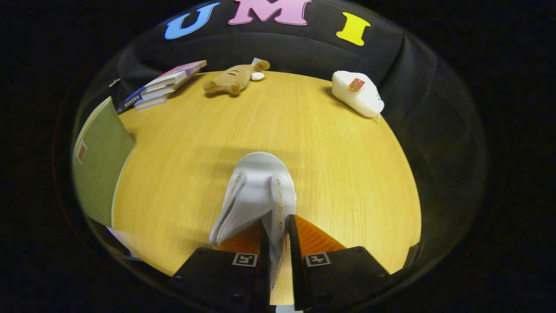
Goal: Open the storage box then place both shoes into the box .Put the left shoe in first, then the right shoe, with the right side of both shoes facing outward in a uniform manner.
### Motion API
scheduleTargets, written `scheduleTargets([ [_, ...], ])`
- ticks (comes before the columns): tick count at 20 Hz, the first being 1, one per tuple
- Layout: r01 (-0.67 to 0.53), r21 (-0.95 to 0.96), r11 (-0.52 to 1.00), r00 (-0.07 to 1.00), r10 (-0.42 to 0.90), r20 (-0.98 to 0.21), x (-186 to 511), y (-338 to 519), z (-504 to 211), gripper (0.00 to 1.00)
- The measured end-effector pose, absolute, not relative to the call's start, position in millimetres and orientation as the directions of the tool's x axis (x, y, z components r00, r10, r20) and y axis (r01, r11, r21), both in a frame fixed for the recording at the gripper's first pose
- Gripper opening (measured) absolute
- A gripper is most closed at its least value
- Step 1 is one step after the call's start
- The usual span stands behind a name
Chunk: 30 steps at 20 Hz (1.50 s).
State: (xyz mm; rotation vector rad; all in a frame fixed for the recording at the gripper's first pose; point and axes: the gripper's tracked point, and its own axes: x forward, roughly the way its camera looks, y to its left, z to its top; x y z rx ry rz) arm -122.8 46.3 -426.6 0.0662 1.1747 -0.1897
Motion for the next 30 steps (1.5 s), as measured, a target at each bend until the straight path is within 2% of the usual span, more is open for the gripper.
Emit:
scheduleTargets([
  [2, 0.243, -0.013, 0.97, 0.373, -0.106, -0.922, -121.7, 46.9, -424.8, 0.08],
  [4, 0.297, 0.042, 0.954, 0.366, -0.073, -0.928, -123.8, 51.3, -422.4, 0.05],
  [11, 0.349, 0.127, 0.929, 0.434, -0.04, -0.9, -106.1, 73.0, -360.8, 0.05],
  [20, 0.235, 0.28, 0.931, 0.543, 0.113, -0.832, -32.0, 183.7, -224.6, 0.05],
  [25, 0.197, 0.397, 0.897, 0.544, 0.236, -0.805, -1.7, 276.3, -184.9, 0.05],
  [30, 0.178, 0.455, 0.872, 0.493, 0.321, -0.808, 10.8, 360.6, -184.9, 0.05],
])
